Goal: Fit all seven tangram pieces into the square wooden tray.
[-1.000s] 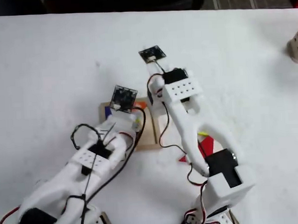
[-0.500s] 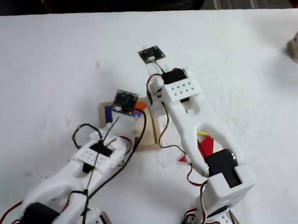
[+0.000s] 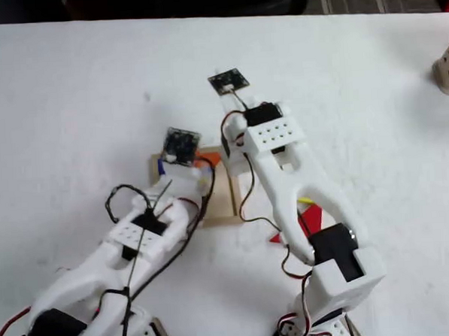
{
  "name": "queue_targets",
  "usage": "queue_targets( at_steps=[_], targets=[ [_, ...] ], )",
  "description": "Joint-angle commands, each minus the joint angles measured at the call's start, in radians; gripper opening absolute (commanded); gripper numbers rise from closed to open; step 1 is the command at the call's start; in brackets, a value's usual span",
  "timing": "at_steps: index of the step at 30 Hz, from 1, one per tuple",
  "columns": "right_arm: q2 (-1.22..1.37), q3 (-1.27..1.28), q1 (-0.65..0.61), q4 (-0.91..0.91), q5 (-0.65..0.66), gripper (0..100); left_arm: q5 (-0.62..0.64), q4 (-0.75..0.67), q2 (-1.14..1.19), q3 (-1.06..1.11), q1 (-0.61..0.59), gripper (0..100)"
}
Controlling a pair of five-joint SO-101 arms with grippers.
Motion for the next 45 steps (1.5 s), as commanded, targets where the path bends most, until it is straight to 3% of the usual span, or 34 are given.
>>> queue_targets(
  at_steps=[1,10,16,20,29,37,45],
  targets=[
    [-0.059,-0.009,0.010,-0.013,-0.012,1.9,0.037,-0.018,-0.025,-0.097,-0.022,2],
    [-0.059,-0.008,0.010,-0.013,-0.012,1.9,0.034,0.025,0.302,-0.282,-0.024,2],
    [-0.059,-0.008,0.010,-0.013,-0.012,1.9,-0.063,0.285,0.343,-0.399,-0.024,2],
    [-0.059,-0.008,0.010,-0.013,-0.011,1.9,-0.071,0.374,0.341,-0.419,-0.031,2],
    [-0.059,-0.008,0.010,-0.013,-0.011,1.9,-0.066,0.379,0.245,-0.404,-0.067,2],
    [-0.059,-0.008,0.010,-0.013,-0.011,1.9,-0.072,0.247,0.125,-0.210,0.094,2],
    [-0.059,-0.008,0.010,-0.013,-0.011,1.9,-0.071,0.201,0.196,-0.235,0.088,2]
  ],
)
